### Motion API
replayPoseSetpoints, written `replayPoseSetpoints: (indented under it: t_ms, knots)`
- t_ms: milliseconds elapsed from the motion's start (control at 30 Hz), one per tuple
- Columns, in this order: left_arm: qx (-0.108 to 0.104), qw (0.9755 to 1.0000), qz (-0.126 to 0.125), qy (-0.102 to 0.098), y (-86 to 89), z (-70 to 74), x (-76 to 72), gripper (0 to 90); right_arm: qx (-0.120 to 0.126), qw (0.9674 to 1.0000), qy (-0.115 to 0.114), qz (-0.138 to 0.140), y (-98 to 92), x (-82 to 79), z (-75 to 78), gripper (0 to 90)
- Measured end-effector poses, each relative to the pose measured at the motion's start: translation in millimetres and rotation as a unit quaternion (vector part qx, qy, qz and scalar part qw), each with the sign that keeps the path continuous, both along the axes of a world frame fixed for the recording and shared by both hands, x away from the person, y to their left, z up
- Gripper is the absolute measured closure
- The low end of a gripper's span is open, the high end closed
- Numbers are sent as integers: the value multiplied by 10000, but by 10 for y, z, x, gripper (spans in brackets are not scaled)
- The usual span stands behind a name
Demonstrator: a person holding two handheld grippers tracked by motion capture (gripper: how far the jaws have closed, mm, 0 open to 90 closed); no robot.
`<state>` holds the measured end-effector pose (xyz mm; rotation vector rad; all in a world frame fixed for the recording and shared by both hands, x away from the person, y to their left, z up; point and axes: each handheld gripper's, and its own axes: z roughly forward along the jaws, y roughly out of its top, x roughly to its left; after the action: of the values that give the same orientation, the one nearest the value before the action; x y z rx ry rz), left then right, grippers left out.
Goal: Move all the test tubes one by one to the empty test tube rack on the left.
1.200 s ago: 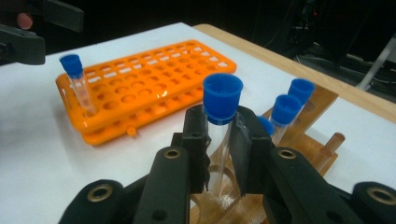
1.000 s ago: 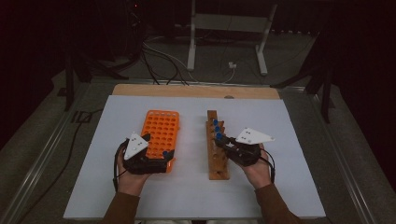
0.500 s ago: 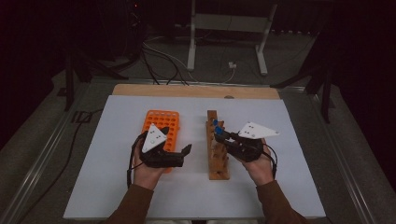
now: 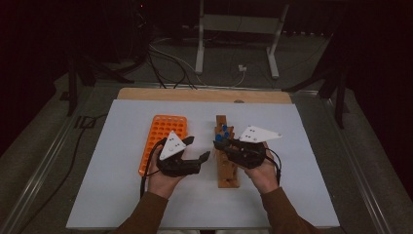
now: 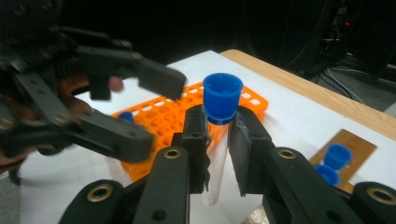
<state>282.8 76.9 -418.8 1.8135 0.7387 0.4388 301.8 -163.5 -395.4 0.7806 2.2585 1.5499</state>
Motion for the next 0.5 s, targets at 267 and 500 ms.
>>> replayPoseSetpoints:
  t_ms: [267, 500]
  knots:
    - [37, 9999, -156, 52, -109, -62, 21, 503, 41, 9999, 28, 121, 92, -12, 29, 770]
    - [77, 9997, -204, -69, -135, -70, 6, 638, 152, 9995, 146, 238, 128, -14, -1, 770]
